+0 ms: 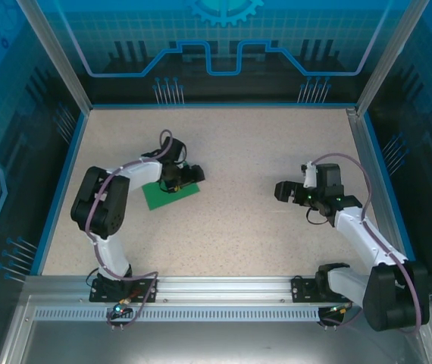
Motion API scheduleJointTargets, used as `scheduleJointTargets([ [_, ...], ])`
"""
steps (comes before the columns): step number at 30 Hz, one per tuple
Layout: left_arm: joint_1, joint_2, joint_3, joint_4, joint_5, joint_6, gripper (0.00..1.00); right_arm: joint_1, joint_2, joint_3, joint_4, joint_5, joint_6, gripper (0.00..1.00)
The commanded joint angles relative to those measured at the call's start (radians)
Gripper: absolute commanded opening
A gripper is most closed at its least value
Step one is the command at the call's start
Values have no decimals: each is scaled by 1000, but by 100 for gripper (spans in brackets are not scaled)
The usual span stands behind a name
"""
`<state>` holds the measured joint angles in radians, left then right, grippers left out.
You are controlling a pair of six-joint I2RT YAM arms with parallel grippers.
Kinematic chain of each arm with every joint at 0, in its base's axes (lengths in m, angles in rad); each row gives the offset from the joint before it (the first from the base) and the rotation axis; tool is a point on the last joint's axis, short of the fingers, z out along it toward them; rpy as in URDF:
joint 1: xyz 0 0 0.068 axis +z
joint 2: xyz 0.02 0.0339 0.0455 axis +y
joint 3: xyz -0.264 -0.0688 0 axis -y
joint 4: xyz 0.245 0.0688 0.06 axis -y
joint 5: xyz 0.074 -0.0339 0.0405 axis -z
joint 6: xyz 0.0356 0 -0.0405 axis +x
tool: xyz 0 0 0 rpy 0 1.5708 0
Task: Fold a paper plane with a square sheet of paper (pick it up from the middle)
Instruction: Move the square sheet of paper to the center of the table.
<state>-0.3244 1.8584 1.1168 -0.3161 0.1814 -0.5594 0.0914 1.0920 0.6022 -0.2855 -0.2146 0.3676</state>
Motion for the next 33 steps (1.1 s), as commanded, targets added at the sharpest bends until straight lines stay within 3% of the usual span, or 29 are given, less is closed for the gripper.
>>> scheduleJointTargets([
  [1, -93, 44, -54, 3, 104, -105, 87, 12, -8, -13, -24, -16, 31, 99],
  [6, -180, 28, -60, 76, 122, -182, 87, 13, 29, 13, -26, -98, 44, 100],
  [9, -183, -27, -56, 75, 93, -187, 88, 28, 52, 26, 2, -164, 70, 100],
  [14, -162, -174, -27, -16, -21, -130, 91, 159, 111, 71, 52, -150, 119, 98],
  [20, 21, -395, -184, 6, -69, -159, 92, 409, 300, 225, 38, -9, 156, 93],
  [24, 144, -526, -292, -13, -86, -126, 95, 531, 485, 386, 26, 20, 177, 87],
  [33, 221, -709, -434, -16, -134, -96, 98, 665, 913, 834, -119, 10, 190, 80],
])
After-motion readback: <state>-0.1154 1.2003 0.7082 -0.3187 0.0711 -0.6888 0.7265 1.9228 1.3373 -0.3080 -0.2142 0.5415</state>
